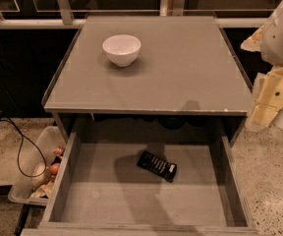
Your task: Pick rxbar chocolate from top drawer and place on counter
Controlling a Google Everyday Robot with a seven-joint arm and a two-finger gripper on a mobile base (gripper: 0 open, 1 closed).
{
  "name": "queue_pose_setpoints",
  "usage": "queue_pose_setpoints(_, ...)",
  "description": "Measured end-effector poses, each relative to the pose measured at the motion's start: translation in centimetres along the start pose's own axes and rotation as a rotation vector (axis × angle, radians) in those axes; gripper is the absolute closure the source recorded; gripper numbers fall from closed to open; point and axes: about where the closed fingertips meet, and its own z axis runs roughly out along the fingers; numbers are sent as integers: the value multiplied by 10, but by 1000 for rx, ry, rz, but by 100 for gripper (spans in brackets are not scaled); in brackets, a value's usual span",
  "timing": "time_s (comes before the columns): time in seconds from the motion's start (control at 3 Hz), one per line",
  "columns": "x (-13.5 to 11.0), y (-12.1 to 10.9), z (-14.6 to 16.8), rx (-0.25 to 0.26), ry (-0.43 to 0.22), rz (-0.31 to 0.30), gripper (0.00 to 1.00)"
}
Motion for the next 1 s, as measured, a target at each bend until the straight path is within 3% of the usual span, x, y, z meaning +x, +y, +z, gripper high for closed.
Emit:
queue_pose_setpoints(0.67,4,6,10,-5,-29,-7,0)
queue_pose_setpoints(1.0,12,27,41,-27,-135,-11,0)
